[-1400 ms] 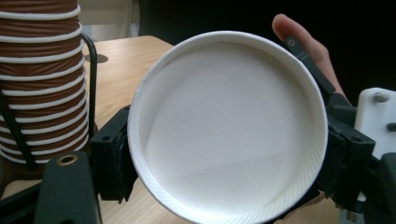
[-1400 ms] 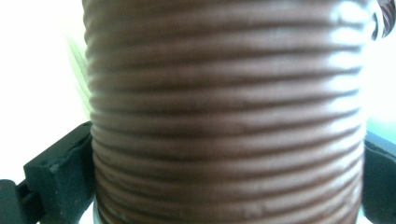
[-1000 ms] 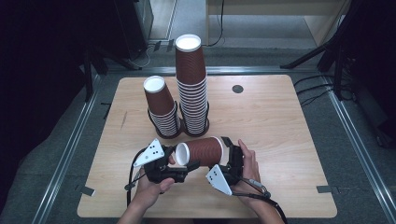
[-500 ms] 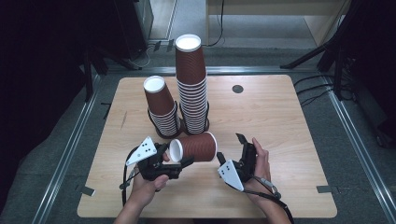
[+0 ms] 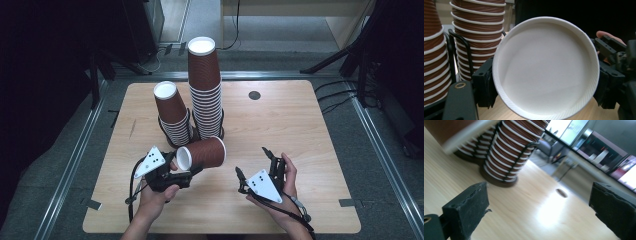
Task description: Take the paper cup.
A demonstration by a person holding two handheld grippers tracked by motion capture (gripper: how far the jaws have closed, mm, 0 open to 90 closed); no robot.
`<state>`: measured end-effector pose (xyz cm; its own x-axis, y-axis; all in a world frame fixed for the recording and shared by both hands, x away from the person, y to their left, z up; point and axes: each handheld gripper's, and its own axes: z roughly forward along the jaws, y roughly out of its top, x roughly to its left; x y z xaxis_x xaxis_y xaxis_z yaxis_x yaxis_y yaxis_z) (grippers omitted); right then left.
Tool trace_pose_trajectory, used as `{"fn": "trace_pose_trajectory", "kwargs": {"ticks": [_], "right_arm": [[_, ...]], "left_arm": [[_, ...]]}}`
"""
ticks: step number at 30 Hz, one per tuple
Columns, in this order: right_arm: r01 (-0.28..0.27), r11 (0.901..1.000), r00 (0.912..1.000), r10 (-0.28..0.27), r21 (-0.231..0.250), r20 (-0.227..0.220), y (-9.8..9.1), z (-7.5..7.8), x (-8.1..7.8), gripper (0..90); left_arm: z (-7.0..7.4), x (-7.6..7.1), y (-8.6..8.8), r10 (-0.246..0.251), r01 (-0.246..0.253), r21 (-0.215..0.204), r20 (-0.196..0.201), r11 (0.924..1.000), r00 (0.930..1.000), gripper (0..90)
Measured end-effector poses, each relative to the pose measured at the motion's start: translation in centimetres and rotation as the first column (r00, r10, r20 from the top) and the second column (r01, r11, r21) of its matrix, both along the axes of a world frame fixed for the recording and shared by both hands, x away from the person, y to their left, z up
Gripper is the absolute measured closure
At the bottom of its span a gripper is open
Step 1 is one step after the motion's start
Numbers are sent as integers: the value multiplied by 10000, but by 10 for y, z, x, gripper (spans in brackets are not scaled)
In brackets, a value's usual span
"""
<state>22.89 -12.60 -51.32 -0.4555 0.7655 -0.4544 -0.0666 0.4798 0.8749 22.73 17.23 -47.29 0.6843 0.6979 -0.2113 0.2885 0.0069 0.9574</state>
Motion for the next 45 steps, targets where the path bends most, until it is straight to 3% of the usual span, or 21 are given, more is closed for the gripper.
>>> {"fn": "trace_pose_trajectory", "kwargs": {"ticks": [4, 6, 9, 15, 16, 19, 22, 23, 29, 30, 31, 34, 35, 37, 38, 40, 41, 42, 43, 44, 45], "right_arm": [[-79, 9929, 9979, 154, 1187, -626, 3, 7, -3, 52], [80, 9762, 9953, 132, 2168, -959, 5, 12, -5, 50], [500, 9392, 9847, 105, 3396, -1740, 5, 17, -6, 60], [1732, 8487, 9407, 77, 4998, -3390, 5, 21, -5, 136], [1732, 8487, 9407, 77, 4998, -3390, 5, 21, -5, 136], [2119, 8025, 9276, 144, 5577, -3732, 9, 23, -8, 123], [2189, 7845, 9193, 335, 5803, -3921, 11, 23, -9, 107], [2271, 7640, 9088, 567, 6039, -4134, 13, 24, -11, 82], [2820, 6993, 8671, 1071, 6568, -4864, 18, 23, -13, 0], [2820, 6993, 8671, 1071, 6568, -4864, 18, 23, -13, 0], [2990, 6611, 8527, 1386, 6881, -5037, 20, 23, -13, 0], [3259, 6173, 8336, 1697, 7161, -5257, 23, 23, -13, 0], [3259, 6173, 8336, 1697, 7161, -5257, 23, 23, -13, 0], [3489, 5727, 8214, 1942, 7418, -5363, 25, 22, -13, 0], [3701, 5174, 8114, 2244, 7716, -5397, 26, 22, -13, 0], [3927, 4628, 7985, 2571, 7947, -5443, 28, 21, -13, 0], [3927, 4628, 7985, 2571, 7947, -5443, 28, 21, -13, 0], [4161, 4212, 7815, 2875, 8059, -5538, 30, 20, -12, 0], [4258, 4057, 7739, 2997, 8087, -5579, 31, 20, -12, 0], [4258, 4057, 7739, 2997, 8087, -5579, 31, 20, -12, 0], [4559, 3593, 7536, 3309, 8143, -5679, 34, 18, -11, 0]], "left_arm": [[-1, 0, 0, 89, -89, 36, 22, 10000, 10000, 216], [-2, 0, -1, 99, -99, 90, 11, 9999, 10000, 216], [-3, 0, -2, 128, -128, 103, 23, 9999, 9999, 215], [-4, 0, -3, 103, -104, 139, 15, 9998, 9999, 216], [-4, 0, -3, 105, -106, 137, 13, 9999, 9999, 216], [-4, 0, -3, 108, -108, 135, 19, 9999, 9999, 215], [-5, 0, -3, 130, -131, 135, 27, 9998, 9999, 215], [-6, 0, -3, 174, -174, 164, 33, 9997, 9998, 215], [-7, 0, -4, 263, -264, 143, 61, 9995, 9996, 215], [-7, 0, -4, 263, -264, 143, 61, 9995, 9996, 215], [-7, 0, -4, 310, -311, 119, 57, 9994, 9995, 215], [-8, 0, -4, 379, -379, 74, 41, 9993, 9993, 215], [-8, 0, -4, 379, -379, 74, 41, 9993, 9993, 215], [-8, 0, -4, 395, -396, 89, 78, 9992, 9992, 215], [-8, 0, -4, 418, -419, 64, 109, 9991, 9991, 215], [-8, 0, -4, 424, -426, 82, 131, 9991, 9990, 215], [-8, 0, -4, 440, -441, 93, 133, 9990, 9989, 215], [-8, -1, -4, 430, -432, 99, 139, 9990, 9990, 215], [-8, -1, -4, 430, -432, 99, 139, 9990, 9990, 215], [-8, -1, -4, 441, -443, 122, 143, 9989, 9989, 215], [-9, -1, -5, 461, -463, 118, 156, 9989, 9988, 215]]}}
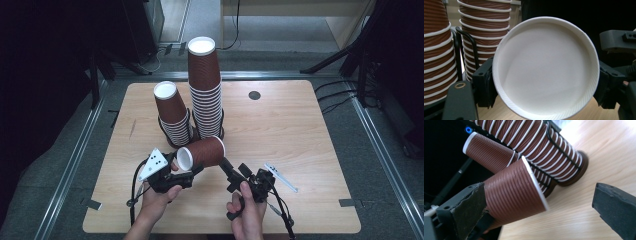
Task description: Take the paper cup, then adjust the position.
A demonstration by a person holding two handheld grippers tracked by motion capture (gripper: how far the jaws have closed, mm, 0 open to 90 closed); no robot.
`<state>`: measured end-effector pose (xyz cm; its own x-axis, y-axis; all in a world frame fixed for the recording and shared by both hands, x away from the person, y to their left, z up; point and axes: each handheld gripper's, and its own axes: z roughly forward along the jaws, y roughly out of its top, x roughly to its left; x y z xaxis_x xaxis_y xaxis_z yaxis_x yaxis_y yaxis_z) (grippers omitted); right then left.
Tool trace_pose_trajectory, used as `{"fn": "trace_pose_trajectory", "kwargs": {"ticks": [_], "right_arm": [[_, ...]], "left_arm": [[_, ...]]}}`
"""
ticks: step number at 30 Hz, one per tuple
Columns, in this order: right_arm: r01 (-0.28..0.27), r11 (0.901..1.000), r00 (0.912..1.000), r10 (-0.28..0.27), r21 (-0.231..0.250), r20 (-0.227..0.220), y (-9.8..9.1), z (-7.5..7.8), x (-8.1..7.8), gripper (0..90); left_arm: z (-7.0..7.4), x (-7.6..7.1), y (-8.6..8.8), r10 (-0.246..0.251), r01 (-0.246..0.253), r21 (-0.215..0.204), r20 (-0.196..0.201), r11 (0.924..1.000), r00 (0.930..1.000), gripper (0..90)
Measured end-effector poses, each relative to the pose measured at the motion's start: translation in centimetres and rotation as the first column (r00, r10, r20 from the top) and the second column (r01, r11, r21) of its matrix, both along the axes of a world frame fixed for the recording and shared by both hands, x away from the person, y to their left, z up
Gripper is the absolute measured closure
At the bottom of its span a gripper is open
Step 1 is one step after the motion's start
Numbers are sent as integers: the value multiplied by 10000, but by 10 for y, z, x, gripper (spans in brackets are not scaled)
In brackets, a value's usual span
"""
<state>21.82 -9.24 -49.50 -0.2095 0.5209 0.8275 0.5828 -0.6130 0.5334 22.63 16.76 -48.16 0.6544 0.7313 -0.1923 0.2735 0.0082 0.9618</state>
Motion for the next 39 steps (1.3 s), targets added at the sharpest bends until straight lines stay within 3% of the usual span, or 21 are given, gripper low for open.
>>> {"fn": "trace_pose_trajectory", "kwargs": {"ticks": [5, 7, 8, 14, 25, 32, 39], "right_arm": [[86, 9925, 9972, 5, 1215, -746, 4, -3, 1, 0], [174, 9902, 9960, -51, 1384, -888, 5, -4, 1, 0], [335, 9839, 9918, -110, 1758, -1273, 8, -5, 1, 0], [512, 9669, 9847, -71, 2498, -1743, 12, -4, 2, 0], [687, 9468, 9736, 52, 3144, -2282, 20, -8, 3, 0], [646, 9131, 9637, 476, 4025, -2627, 28, -6, 4, 0], [823, 9029, 9539, 513, 4220, -2958, 29, -6, 6, 0]], "left_arm": [[0, 0, 0, 72, -72, 18, 57, 10000, 10000, 215], [-1, 0, -1, 84, -84, 23, 68, 10000, 9999, 215], [-1, -1, -1, 122, -123, 81, 105, 9999, 9999, 215], [-1, -2, -3, 186, -188, 137, 163, 9997, 9997, 215], [-1, -2, -3, 305, -311, 218, 268, 9993, 9992, 215], [-3, -3, -7, 210, -218, 279, 267, 9994, 9994, 215], [-2, -5, -11, 102, -113, 331, 308, 9994, 9995, 215]]}}
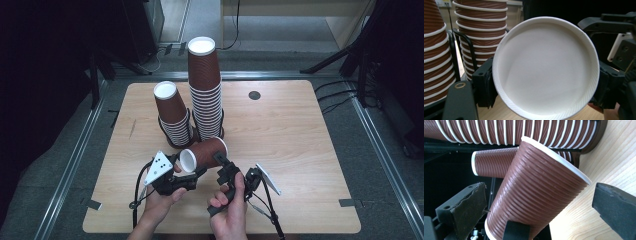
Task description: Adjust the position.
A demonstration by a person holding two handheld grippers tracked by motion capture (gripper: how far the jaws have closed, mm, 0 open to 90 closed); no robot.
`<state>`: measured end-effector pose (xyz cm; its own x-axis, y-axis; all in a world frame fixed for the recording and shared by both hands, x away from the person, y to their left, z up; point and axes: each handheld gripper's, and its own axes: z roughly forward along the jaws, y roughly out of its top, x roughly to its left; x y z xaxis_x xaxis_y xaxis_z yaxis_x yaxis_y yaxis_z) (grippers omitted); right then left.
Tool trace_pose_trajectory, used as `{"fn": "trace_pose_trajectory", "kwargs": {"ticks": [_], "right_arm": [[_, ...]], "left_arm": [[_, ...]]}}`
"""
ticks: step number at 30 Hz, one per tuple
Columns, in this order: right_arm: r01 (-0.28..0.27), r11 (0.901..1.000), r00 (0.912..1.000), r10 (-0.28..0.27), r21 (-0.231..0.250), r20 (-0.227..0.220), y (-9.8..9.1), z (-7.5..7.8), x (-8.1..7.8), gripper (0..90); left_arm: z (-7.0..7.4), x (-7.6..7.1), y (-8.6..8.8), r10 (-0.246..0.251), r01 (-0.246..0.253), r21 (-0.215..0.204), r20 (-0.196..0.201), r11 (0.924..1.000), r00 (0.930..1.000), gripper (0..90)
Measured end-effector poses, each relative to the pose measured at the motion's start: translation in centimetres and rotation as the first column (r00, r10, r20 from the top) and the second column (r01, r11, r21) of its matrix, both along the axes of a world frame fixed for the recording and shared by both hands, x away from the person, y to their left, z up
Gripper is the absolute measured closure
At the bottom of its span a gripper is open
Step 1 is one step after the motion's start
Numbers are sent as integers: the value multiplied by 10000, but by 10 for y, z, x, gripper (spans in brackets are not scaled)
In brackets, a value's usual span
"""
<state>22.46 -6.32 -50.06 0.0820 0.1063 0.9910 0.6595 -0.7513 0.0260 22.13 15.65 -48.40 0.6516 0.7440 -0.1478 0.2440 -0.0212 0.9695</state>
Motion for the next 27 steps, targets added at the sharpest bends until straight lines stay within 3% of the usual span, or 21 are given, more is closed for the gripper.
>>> {"fn": "trace_pose_trajectory", "kwargs": {"ticks": [6, 7, 9, 10, 27], "right_arm": [[119, 9997, 9993, -111, 214, -346, 0, -1, 5, 0], [22, 9993, 9981, 2, 381, -620, 2, -1, 7, 0], [-1, 9993, 9974, 29, 383, -722, 3, -2, 8, 0], [-103, 9983, 9944, 162, 566, -1048, 6, -6, 10, 0], [294, 9943, 9911, -156, 1029, -1320, 13, -12, 21, 0]], "left_arm": [[-1, -1, -3, -45, 44, 128, 44, 9999, 10000, 216], [-1, -1, -3, -56, 55, 99, 32, 9999, 10000, 216], [-1, -1, -3, -60, 59, 86, 15, 9999, 10000, 216], [-1, -1, -4, -71, 71, 163, 10, 9998, 10000, 216], [-3, -2, -9, -306, 306, 401, 5, 9987, 9995, 218]]}}
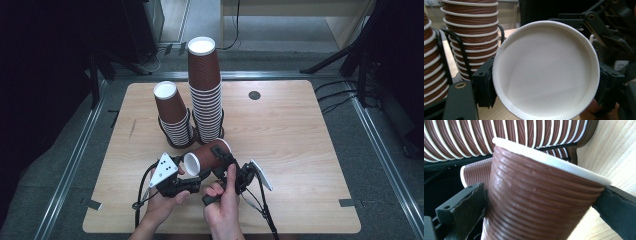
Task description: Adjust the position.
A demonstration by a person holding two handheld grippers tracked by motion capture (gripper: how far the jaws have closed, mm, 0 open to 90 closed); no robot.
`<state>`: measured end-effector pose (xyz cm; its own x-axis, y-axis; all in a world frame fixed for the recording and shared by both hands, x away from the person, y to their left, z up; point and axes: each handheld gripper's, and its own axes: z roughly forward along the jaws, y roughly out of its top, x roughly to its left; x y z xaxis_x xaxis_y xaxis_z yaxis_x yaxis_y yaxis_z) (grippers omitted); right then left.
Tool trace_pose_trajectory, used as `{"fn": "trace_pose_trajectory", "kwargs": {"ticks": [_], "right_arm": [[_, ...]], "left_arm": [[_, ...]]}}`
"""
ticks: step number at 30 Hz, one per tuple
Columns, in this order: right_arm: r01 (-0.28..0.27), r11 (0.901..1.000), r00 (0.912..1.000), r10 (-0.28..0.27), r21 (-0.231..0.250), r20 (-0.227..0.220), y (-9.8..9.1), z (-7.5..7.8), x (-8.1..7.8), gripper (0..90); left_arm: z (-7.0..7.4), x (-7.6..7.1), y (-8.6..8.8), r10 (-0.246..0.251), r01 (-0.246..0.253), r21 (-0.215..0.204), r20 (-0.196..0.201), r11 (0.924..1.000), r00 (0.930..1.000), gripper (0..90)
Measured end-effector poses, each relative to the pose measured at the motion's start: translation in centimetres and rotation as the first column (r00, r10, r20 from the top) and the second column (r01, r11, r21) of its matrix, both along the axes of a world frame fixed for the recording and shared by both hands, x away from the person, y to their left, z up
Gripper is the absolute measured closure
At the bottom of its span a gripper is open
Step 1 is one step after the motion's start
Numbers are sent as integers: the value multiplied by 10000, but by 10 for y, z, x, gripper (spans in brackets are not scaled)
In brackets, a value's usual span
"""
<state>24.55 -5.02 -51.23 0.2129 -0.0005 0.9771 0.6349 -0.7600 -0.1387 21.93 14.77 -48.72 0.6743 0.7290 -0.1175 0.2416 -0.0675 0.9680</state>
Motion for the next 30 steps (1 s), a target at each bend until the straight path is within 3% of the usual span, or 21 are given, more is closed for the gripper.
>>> {"fn": "trace_pose_trajectory", "kwargs": {"ticks": [8, 14, 25, 30], "right_arm": [[183, 9997, 9997, -186, 172, 178, 0, -3, 5, 17], [186, 9977, 9988, -214, 646, 443, 2, -6, 5, 72], [212, 9986, 9963, -252, 494, 819, 3, -5, 4, 98], [185, 9990, 9934, -230, 414, 1126, 0, -4, 4, 99]], "left_arm": [[-1, 0, -2, -136, 136, 85, 14, 9999, 9999, 219], [0, 1, 0, -101, 101, 75, -74, 9999, 9999, 218], [1, 1, 0, -29, 32, 127, -251, 9999, 9997, 201], [1, 2, 2, 254, -248, 129, -481, 9996, 9985, 103]]}}
